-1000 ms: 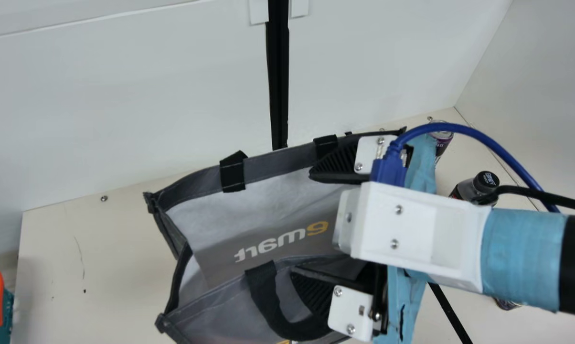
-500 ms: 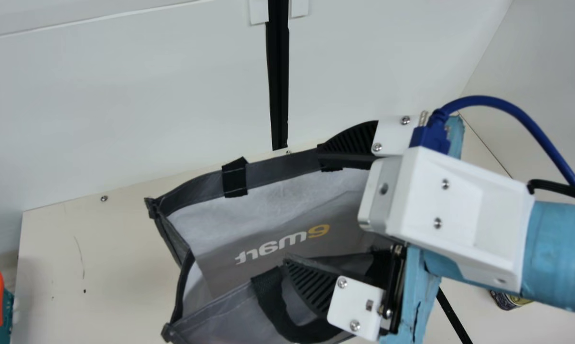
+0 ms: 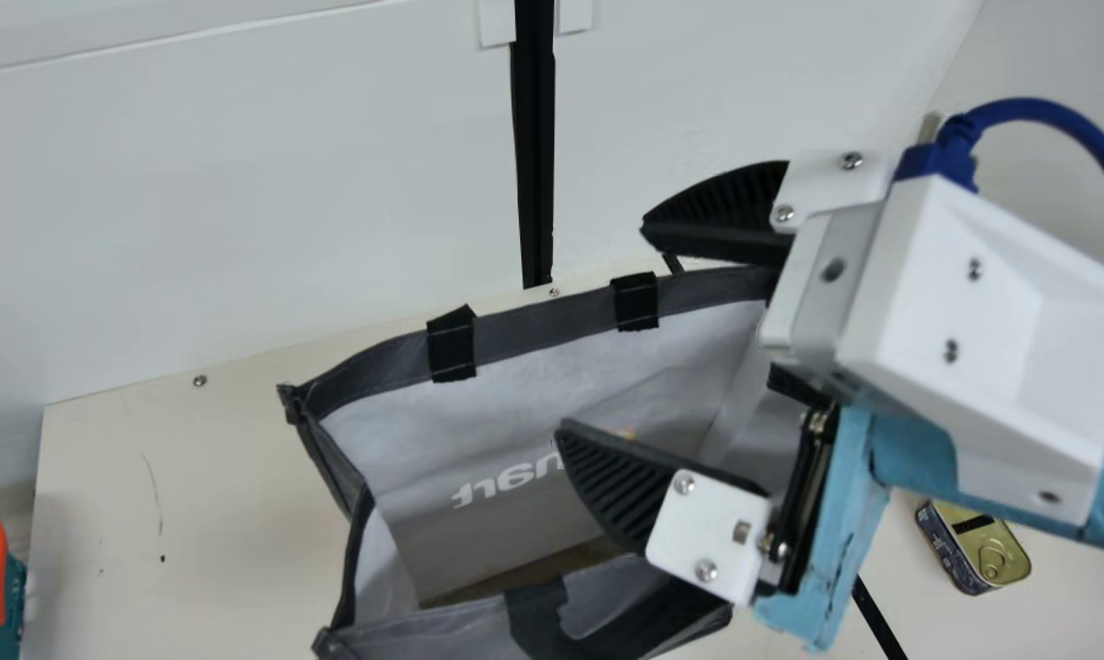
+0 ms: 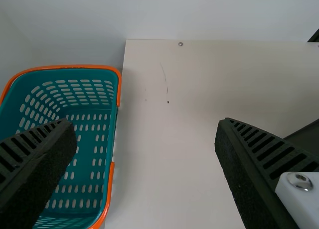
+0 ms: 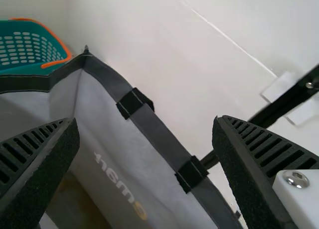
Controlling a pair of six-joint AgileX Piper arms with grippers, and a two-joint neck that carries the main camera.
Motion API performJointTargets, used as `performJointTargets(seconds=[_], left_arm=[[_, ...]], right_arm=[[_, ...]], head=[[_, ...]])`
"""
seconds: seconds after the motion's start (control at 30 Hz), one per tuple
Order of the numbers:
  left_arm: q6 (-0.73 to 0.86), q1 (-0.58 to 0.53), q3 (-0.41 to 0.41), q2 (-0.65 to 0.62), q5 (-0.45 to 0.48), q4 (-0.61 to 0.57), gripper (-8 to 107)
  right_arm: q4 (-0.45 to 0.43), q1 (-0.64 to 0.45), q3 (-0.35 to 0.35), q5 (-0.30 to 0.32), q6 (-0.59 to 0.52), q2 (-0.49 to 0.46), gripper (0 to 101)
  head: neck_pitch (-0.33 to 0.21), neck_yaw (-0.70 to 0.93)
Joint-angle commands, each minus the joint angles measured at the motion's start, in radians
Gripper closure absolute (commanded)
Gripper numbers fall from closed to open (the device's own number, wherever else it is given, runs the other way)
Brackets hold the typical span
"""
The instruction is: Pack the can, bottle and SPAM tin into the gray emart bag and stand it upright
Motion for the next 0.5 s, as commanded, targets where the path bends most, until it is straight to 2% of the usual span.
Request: performJointTargets(seconds=[0.0,0.47], left_arm=[[0.000,0.000,0.000,0.000,0.000,0.000,9],[0.000,0.000,0.000,0.000,0.000,0.000,9]], right_arm=[[0.003,-0.028,-0.009,0.000,-0.005,0.004,6],[0.088,-0.282,-0.037,0.000,-0.094,0.058,6]], head=[[-0.023,-0.002],[-0.023,-0.002]])
